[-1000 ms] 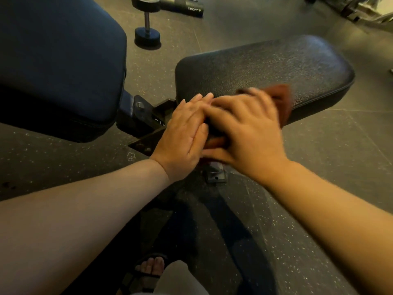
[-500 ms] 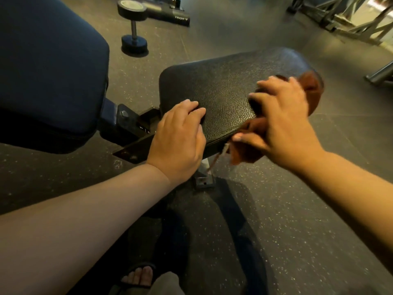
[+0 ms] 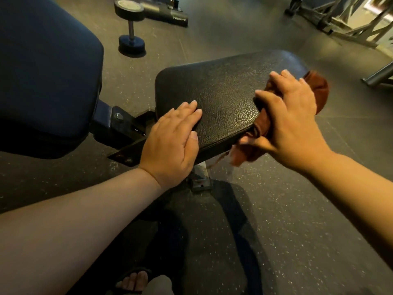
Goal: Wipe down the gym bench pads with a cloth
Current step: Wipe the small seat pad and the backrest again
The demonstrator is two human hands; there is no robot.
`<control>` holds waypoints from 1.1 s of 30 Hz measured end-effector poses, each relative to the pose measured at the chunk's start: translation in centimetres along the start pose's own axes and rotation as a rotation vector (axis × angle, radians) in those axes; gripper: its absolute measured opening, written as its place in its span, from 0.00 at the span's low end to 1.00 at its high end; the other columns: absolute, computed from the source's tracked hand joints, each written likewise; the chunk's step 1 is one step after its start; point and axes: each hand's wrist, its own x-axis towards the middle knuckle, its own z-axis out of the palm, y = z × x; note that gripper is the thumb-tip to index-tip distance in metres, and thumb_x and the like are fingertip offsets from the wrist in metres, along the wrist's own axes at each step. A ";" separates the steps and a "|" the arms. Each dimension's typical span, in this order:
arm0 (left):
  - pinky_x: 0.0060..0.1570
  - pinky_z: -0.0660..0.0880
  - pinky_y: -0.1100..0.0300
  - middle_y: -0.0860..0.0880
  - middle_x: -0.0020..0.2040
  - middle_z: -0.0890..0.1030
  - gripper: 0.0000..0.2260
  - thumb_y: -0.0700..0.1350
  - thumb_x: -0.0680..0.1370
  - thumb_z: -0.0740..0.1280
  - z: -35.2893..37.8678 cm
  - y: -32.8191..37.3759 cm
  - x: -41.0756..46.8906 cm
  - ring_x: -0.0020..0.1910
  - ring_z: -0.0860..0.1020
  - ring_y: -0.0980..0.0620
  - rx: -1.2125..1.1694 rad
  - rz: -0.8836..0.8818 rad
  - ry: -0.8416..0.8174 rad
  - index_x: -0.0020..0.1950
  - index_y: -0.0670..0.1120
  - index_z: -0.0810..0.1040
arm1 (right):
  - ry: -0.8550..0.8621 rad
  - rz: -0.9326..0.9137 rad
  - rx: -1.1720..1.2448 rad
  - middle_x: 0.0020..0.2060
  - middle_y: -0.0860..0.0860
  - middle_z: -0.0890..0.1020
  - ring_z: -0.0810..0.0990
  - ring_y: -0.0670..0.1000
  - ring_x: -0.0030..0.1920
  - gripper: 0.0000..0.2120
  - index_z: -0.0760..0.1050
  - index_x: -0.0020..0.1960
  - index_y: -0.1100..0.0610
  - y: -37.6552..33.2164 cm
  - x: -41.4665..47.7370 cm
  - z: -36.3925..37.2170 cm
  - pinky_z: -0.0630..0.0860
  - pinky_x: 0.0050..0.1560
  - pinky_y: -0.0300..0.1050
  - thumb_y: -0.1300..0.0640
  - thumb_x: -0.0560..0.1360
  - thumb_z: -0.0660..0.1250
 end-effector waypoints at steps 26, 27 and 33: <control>0.75 0.61 0.46 0.43 0.76 0.68 0.23 0.46 0.83 0.51 -0.1 -1.2 0.0 0.77 0.63 0.47 -0.004 0.093 0.012 0.75 0.39 0.68 | -0.129 -0.372 -0.115 0.75 0.56 0.68 0.62 0.57 0.78 0.30 0.67 0.75 0.56 -6.7 1.5 1.4 0.56 0.78 0.56 0.38 0.81 0.55; 0.75 0.60 0.46 0.43 0.76 0.68 0.23 0.46 0.83 0.51 -0.1 -1.2 0.1 0.77 0.63 0.47 -0.001 0.092 0.010 0.75 0.39 0.68 | -0.164 -0.385 -0.058 0.77 0.54 0.66 0.61 0.54 0.78 0.28 0.64 0.76 0.54 -5.6 1.5 0.8 0.54 0.79 0.54 0.41 0.82 0.55; 0.76 0.60 0.48 0.42 0.75 0.69 0.22 0.46 0.82 0.53 0.0 -0.7 -0.1 0.77 0.64 0.47 0.008 0.075 0.035 0.74 0.39 0.70 | -0.184 -0.199 0.120 0.78 0.54 0.63 0.59 0.55 0.79 0.26 0.70 0.72 0.56 -1.7 0.9 -1.4 0.55 0.79 0.58 0.46 0.77 0.64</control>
